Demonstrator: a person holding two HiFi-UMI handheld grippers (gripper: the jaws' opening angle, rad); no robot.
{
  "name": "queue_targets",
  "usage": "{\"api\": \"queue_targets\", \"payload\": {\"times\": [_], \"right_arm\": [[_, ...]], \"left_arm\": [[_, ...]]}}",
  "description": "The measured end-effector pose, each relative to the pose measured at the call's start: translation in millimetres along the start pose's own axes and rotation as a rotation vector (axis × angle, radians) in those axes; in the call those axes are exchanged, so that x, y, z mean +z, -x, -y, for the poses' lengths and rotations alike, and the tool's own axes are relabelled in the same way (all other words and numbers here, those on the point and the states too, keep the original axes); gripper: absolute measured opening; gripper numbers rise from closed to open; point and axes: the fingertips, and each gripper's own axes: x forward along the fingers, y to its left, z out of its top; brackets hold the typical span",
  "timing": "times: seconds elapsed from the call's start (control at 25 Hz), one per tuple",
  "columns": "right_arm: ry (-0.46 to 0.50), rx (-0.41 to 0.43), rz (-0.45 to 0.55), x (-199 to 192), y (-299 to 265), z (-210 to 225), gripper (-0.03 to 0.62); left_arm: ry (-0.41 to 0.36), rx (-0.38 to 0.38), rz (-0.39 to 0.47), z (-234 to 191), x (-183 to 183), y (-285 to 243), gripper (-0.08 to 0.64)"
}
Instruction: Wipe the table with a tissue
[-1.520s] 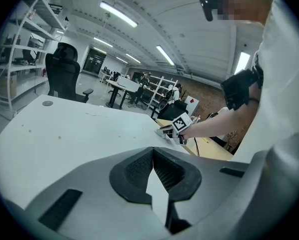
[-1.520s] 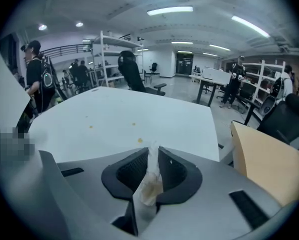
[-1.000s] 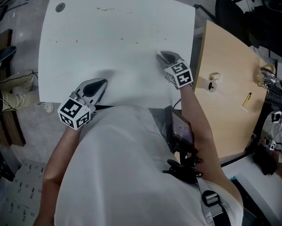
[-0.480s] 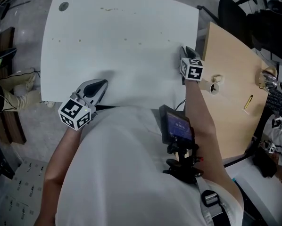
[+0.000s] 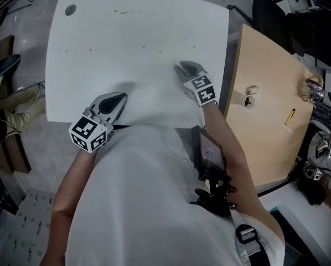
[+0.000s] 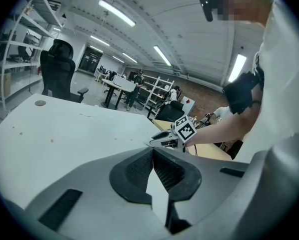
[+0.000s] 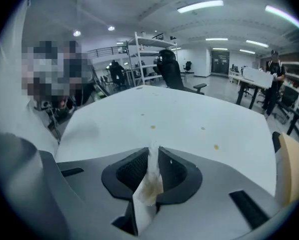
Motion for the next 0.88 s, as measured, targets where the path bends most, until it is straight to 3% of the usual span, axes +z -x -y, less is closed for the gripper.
{"api": "queue_targets", "payload": {"times": [0.08,0.12,0.2,0.32,0.4,0.68,0.88], "right_arm": [[-0.067,0.037,0.065,9.4,10.5,5.3,0.064],[-0.106,0.013,0.100,14.4,17.9,17.6,0.064],[-0.172,-0.095,0.131,16.3,32.6,56.0,0.064],[-0.228,-0.284,0.091,2.3,49.1,116.5,0.064],[-0.256,-0.367,0.067,-5.4,53.2,142.5,0.066],[-0.212,-0.494,-0.008,-17.4,34.6,150.8,0.064],[-0.158,-0.496,-0.028,-14.8,29.4,143.2,0.064]], "left_arm": [[-0.001,-0.001,0.003,-0.5,1.7,-0.2,0.006],[-0.001,-0.001,0.004,-1.0,2.3,0.1,0.006],[-0.004,0.001,0.002,-1.9,2.1,1.2,0.006],[-0.005,0.005,-0.004,-0.5,1.1,2.0,0.006],[-0.006,0.006,-0.006,1.4,0.8,1.4,0.006],[-0.001,0.026,-0.005,2.2,-0.1,3.7,0.006],[0.001,0.029,-0.010,1.7,-2.3,6.3,0.006]]}}
